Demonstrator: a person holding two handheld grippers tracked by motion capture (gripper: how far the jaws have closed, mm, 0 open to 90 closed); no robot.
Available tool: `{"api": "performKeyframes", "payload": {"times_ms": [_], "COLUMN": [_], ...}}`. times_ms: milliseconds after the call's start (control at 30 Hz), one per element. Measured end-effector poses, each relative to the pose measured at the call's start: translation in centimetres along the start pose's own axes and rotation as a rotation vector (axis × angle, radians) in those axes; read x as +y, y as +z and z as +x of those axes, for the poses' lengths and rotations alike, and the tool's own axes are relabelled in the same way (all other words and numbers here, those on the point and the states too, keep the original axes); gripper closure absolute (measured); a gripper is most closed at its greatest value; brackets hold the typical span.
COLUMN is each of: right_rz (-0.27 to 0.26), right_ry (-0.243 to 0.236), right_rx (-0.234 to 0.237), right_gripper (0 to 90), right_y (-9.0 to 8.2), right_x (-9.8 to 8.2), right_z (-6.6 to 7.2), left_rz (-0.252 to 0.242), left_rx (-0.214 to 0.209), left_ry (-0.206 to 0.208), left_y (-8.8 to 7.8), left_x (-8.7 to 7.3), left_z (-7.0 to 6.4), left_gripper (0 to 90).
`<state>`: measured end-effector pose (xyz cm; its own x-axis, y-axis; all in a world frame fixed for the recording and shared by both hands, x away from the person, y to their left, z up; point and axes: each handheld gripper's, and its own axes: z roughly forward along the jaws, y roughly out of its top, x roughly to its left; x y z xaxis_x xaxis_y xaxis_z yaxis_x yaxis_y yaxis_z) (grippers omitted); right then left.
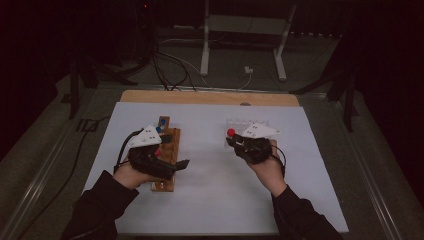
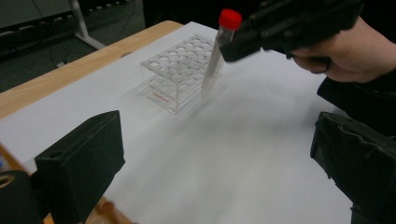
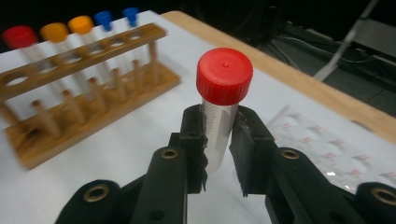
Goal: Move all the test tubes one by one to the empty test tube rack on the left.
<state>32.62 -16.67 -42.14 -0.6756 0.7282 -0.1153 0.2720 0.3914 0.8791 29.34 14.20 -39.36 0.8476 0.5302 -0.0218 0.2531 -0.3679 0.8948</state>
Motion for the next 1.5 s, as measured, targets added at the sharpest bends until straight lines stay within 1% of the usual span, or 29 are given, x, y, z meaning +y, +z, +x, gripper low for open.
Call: {"api": "performKeyframes", "payload": {"times_ms": [100, 167, 233, 300, 333, 400, 433, 467, 533, 567, 633, 700, 767, 800, 833, 867, 900, 933, 967, 1000, 1067, 1133, 1167, 1233, 1267, 1300, 1333, 1400, 1500], "right_rz": [0.001, 0.005, 0.008, 0.012, 0.014, 0.014, 0.015, 0.015, 0.014, 0.013, 0.013, 0.017, 0.018, 0.018, 0.020, 0.020, 0.021, 0.024, 0.024, 0.024, 0.023, 0.023, 0.022, 0.020, 0.020, 0.019, 0.018, 0.019, 0.018], "right_ry": [-0.006, -0.013, -0.012, -0.013, -0.007, -0.008, -0.009, -0.011, -0.015, -0.016, -0.013, -0.021, -0.030, -0.030, -0.028, -0.026, -0.030, -0.028, -0.028, -0.026, -0.029, -0.029, -0.026, -0.028, -0.028, -0.029, -0.030, -0.027, -0.023], "right_rx": [0.032, 0.045, 0.059, 0.074, 0.090, 0.096, 0.109, 0.113, 0.116, 0.124, 0.129, 0.134, 0.134, 0.134, 0.139, 0.142, 0.145, 0.148, 0.148, 0.151, 0.155, 0.157, 0.160, 0.164, 0.164, 0.164, 0.162, 0.164, 0.165], "right_gripper": [75.5, 75.4, 75.4, 75.4, 75.4, 75.4, 75.4, 75.5, 75.4, 75.4, 75.4, 75.4, 75.4, 75.4, 75.4, 75.4, 75.4, 75.4, 75.4, 75.4, 75.4, 75.4, 75.4, 75.4, 75.4, 75.4, 75.4, 75.4, 75.3], "right_y": [-0.4, -0.5, -0.7, -0.8, -0.8, -0.8, -0.9, -0.9, -0.8, -0.8, -0.8, -0.7, -0.6, -0.6, -0.6, -0.6, -0.6, -0.6, -0.6, -0.5, -0.5, -0.5, -0.6, -0.6, -0.6, -0.7, -0.7, -0.7, -0.7], "right_x": [-0.5, -0.7, -0.9, -1.1, -1.4, -1.5, -1.6, -1.6, -1.7, -1.7, -1.7, -1.8, -1.8, -1.8, -1.8, -1.8, -1.8, -1.8, -1.8, -1.8, -1.8, -1.8, -1.7, -1.7, -1.7, -1.7, -1.6, -1.7, -1.7], "right_z": [1.0, 1.5, 2.0, 2.4, 2.8, 3.0, 3.3, 3.4, 3.5, 3.8, 3.9, 4.1, 4.4, 4.4, 4.5, 4.5, 4.6, 4.6, 4.6, 4.7, 4.8, 4.8, 4.8, 4.9, 4.9, 4.9, 4.9, 4.9, 4.8], "left_rz": [0.002, 0.006, 0.006, 0.010, 0.010, 0.009, 0.012, 0.017, 0.023, 0.033, 0.037, 0.038, 0.035, 0.034, 0.030, 0.030, 0.028, 0.032, 0.032, 0.036, 0.046, 0.054, 0.056, 0.061, 0.061, 0.061, 0.061, 0.065, 0.065], "left_rx": [-0.004, -0.011, -0.010, -0.021, -0.023, -0.022, -0.021, -0.014, -0.021, -0.019, -0.034, -0.040, -0.037, -0.039, -0.049, -0.044, -0.049, -0.048, -0.048, -0.052, -0.045, -0.047, -0.045, -0.048, -0.052, -0.060, -0.058, -0.053, -0.049], "left_ry": [0.011, 0.015, 0.023, 0.029, 0.030, 0.032, 0.031, 0.030, 0.030, 0.029, 0.033, 0.033, 0.037, 0.034, 0.034, 0.039, 0.042, 0.054, 0.054, 0.058, 0.065, 0.077, 0.077, 0.090, 0.091, 0.094, 0.096, 0.108, 0.112], "left_y": [0.7, 1.2, 1.6, 2.0, 2.3, 2.8, 3.0, 3.4, 4.0, 4.3, 4.8, 5.4, 5.7, 5.9, 6.0, 6.1, 6.2, 6.5, 6.5, 6.7, 7.0, 7.2, 7.3, 7.4, 7.4, 7.4, 7.5, 7.5, 7.5], "left_x": [0.5, 0.9, 1.2, 1.5, 1.7, 2.0, 2.0, 2.1, 2.1, 2.1, 2.1, 2.1, 2.1, 2.1, 2.2, 2.2, 2.3, 2.3, 2.3, 2.3, 2.3, 2.2, 2.3, 2.3, 2.3, 2.3, 2.3, 2.3, 2.4], "left_z": [-0.4, -0.7, -1.0, -1.3, -1.4, -1.7, -1.7, -1.8, -2.0, -2.1, -2.3, -2.6, -2.8, -2.8, -2.8, -2.9, -2.9, -3.1, -3.1, -3.2, -3.3, -3.4, -3.4, -3.5, -3.5, -3.5, -3.6, -3.7, -3.6], "left_gripper": [4.6, 5.7, 6.6, 7.4, 11.6, 12.7, 16.4, 16.7, 18.2, 21.6, 23.0, 25.8, 31.9, 31.9, 36.0, 39.4, 42.8, 45.0, 47.8, 47.8, 54.1, 55.9, 60.3, 64.1, 64.1, 67.1, 70.0, 70.4, 71.1]}}
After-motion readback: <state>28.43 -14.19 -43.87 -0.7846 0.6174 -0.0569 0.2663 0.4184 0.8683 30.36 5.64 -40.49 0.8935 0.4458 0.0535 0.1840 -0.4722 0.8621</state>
